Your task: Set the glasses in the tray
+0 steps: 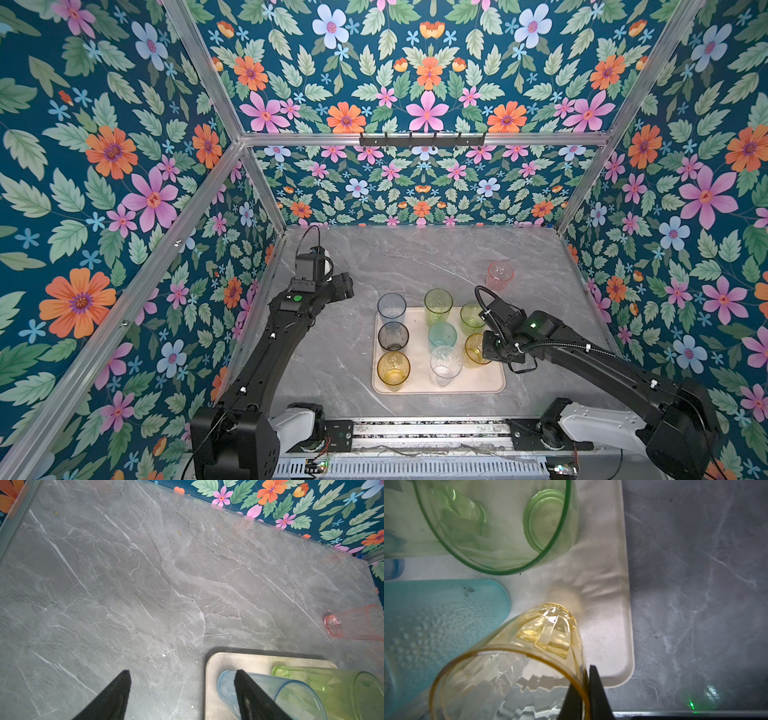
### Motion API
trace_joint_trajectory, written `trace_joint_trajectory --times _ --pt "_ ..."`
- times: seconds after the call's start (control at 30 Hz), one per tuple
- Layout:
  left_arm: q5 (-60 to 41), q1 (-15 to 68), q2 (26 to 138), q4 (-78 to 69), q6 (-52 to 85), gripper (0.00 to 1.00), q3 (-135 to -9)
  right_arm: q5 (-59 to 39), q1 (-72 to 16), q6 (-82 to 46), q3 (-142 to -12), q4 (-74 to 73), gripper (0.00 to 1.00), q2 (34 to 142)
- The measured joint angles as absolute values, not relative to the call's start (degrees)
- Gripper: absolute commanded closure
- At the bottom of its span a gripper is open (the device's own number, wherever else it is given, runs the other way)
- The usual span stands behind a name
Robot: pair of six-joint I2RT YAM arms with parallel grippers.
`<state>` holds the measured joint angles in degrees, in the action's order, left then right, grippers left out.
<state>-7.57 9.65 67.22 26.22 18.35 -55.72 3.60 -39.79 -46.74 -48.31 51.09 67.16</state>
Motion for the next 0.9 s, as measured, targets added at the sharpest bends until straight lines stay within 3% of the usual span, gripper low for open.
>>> trace_joint_trajectory --times 0.9 --pt "-8.4 9.6 67.4 26.2 18.3 0.18 -55.7 6.3 -39.8 -46.3 -50.0 50.9 1.0 71.4"
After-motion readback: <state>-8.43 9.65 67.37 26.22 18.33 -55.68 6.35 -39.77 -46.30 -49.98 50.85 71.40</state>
